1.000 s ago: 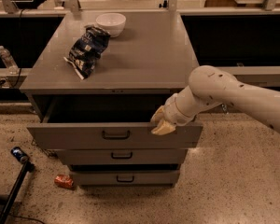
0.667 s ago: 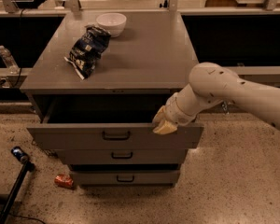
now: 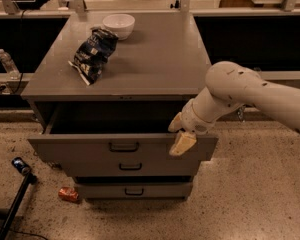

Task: Open top drawer

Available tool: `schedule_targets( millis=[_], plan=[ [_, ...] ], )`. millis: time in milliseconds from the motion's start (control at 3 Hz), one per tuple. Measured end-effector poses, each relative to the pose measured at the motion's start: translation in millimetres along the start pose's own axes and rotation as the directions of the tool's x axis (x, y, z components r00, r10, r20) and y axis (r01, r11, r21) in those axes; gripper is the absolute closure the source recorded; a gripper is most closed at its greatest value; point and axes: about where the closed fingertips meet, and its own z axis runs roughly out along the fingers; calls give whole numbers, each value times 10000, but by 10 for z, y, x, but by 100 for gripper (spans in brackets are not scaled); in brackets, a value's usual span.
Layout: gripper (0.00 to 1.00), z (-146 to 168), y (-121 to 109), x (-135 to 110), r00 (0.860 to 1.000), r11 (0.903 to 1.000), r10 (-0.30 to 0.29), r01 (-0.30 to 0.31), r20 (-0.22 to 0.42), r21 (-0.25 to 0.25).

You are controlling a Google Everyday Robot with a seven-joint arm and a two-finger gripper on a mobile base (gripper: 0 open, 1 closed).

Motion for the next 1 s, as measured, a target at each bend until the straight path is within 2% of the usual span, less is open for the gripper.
schedule_targets(
  millis=[333, 667, 1000],
  plan=[
    [0, -123, 256, -28, 9961, 9908, 790, -827, -387, -1071],
    [0, -176, 420, -51, 9893, 9754, 1307, -1400, -651, -1705],
    [0, -209, 463, -73, 9867, 9693, 1456, -1568, -720, -1892]
  ],
)
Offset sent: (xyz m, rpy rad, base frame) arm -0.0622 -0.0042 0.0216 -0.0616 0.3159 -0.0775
